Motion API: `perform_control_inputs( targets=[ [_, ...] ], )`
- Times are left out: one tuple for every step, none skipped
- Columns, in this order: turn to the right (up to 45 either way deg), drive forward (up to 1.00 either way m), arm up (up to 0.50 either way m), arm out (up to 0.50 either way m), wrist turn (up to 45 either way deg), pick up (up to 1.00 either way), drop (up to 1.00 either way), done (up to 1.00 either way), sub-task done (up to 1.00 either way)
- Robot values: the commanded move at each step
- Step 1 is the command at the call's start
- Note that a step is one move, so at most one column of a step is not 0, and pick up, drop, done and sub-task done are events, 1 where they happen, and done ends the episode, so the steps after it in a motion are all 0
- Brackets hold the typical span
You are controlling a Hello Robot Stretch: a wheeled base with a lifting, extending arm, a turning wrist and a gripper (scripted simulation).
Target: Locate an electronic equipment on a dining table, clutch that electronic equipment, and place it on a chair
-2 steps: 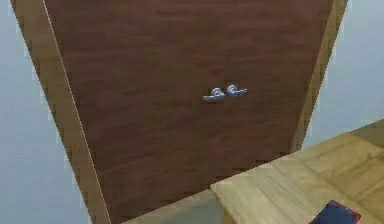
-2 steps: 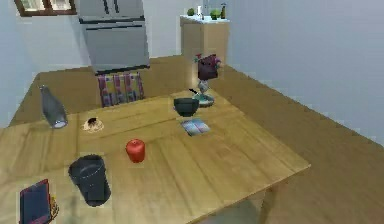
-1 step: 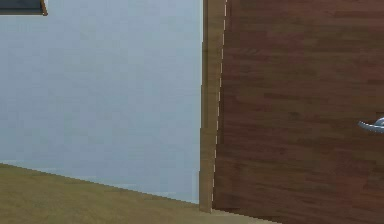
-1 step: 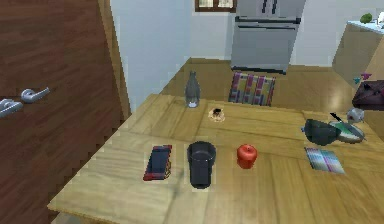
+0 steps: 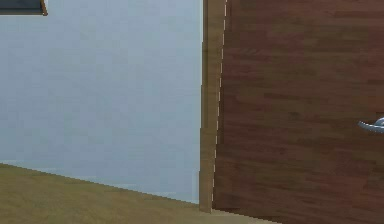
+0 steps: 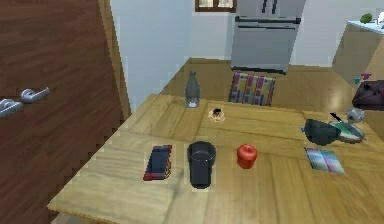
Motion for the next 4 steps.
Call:
perform_control_inputs(
  targets=[
    [0.0,0.00,0.38,0.00,0.0,0.00,0.00,0.00,0.00],
    [0.0,0.00,0.00,0.24,0.0,0.00,0.00,0.00,0.00],
    [0.0,0.00,0.00,0.00,45.0,0.00,0.00,0.00,0.00],
    [0.0,0.00,0.00,0.00,45.0,0.00,0.00,0.00,0.00]
  ],
)
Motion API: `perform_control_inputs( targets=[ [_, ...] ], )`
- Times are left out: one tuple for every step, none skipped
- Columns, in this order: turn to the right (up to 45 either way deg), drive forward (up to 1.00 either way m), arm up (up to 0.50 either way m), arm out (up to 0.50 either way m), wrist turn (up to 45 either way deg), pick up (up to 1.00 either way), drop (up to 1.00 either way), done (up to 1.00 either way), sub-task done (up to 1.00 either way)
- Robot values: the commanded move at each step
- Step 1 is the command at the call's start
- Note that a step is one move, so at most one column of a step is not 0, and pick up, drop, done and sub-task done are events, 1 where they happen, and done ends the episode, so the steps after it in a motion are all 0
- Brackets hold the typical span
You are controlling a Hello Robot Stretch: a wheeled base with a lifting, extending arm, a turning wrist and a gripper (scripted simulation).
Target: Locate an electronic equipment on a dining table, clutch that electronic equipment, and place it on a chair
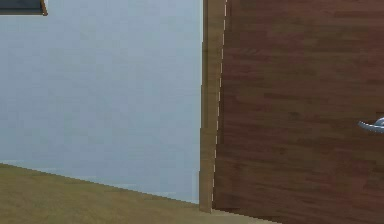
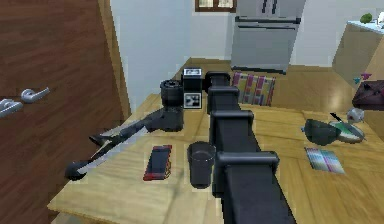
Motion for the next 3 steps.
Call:
perform_control_inputs(
  targets=[
    [0.0,0.00,0.00,0.00,45.0,0.00,0.00,0.00,0.00],
    [0.0,0.00,0.00,0.00,21.0,0.00,0.00,0.00,0.00],
    [0.0,0.00,-0.28,0.00,0.0,0.00,0.00,0.00,0.00]
  ],
)
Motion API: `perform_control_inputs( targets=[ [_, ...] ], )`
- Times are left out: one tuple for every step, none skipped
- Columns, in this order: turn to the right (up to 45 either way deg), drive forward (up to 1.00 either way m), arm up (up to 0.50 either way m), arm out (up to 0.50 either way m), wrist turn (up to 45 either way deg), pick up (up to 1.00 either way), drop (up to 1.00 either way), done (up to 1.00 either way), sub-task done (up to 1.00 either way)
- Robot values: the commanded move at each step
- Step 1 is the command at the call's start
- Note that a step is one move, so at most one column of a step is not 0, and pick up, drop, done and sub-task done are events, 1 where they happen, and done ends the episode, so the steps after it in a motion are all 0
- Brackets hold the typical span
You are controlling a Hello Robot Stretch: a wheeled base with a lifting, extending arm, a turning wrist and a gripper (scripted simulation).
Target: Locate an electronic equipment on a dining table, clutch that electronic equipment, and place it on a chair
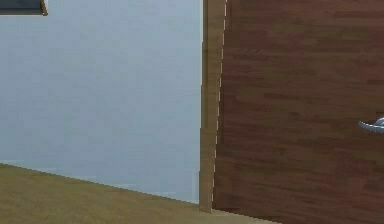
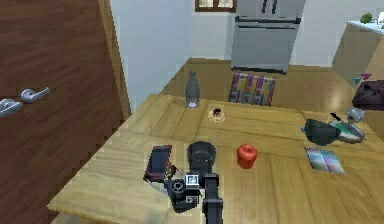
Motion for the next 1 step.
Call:
perform_control_inputs(
  targets=[
    [0.0,0.00,0.00,0.00,0.0,1.00,0.00,0.00,0.00]
  ],
)
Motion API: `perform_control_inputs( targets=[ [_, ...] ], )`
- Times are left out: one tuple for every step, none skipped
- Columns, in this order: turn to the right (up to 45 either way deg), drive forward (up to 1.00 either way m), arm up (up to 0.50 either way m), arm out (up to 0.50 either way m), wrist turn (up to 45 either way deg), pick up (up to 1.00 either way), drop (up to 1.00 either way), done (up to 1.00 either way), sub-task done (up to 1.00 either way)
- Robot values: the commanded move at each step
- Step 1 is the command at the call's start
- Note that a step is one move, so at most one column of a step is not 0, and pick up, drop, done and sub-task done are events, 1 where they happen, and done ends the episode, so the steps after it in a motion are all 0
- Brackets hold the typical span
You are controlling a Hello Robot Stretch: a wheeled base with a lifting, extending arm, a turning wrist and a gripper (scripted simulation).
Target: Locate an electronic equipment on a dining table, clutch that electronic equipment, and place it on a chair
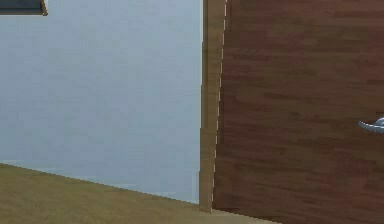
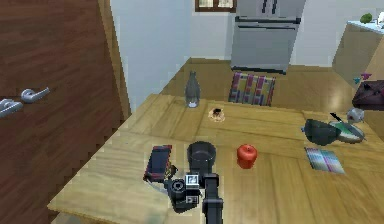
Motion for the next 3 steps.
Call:
perform_control_inputs(
  targets=[
    [0.0,0.00,0.10,0.00,0.0,0.00,0.00,0.00,0.00],
    [0.0,0.00,0.18,0.00,0.0,0.00,0.00,0.00,0.00],
    [0.0,0.00,0.00,0.00,-45.0,0.00,0.00,0.00,0.00]
  ],
)
